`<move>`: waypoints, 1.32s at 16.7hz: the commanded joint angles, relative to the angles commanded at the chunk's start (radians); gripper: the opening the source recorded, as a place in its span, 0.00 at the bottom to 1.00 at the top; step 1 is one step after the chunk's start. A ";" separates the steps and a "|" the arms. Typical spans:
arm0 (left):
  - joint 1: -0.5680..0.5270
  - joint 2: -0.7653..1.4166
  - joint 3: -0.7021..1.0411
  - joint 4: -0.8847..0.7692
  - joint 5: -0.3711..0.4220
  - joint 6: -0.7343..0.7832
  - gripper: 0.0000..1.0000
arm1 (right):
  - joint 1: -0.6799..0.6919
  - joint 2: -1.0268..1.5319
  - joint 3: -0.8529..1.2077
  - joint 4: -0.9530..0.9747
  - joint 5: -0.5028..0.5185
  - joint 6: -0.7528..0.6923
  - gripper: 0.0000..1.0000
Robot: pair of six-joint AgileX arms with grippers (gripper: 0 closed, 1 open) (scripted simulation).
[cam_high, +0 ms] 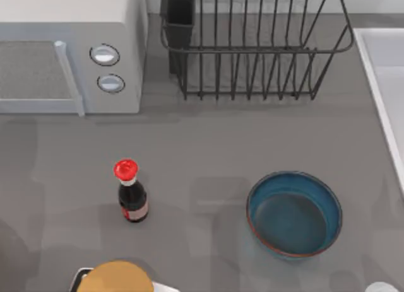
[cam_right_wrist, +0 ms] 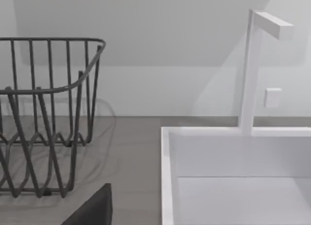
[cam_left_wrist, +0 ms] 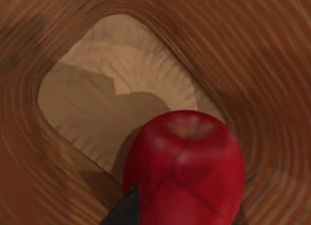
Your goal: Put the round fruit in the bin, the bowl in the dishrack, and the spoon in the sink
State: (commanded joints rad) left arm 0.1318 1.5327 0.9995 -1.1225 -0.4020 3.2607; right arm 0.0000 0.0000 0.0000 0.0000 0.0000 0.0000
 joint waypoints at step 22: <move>-0.016 -0.563 -0.457 0.469 0.153 -0.924 1.00 | 0.000 0.000 0.000 0.000 0.000 0.000 1.00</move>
State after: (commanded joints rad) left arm 0.1157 0.9701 0.5426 -0.6534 -0.2488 2.3370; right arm 0.0000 0.0000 0.0000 0.0000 0.0000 0.0000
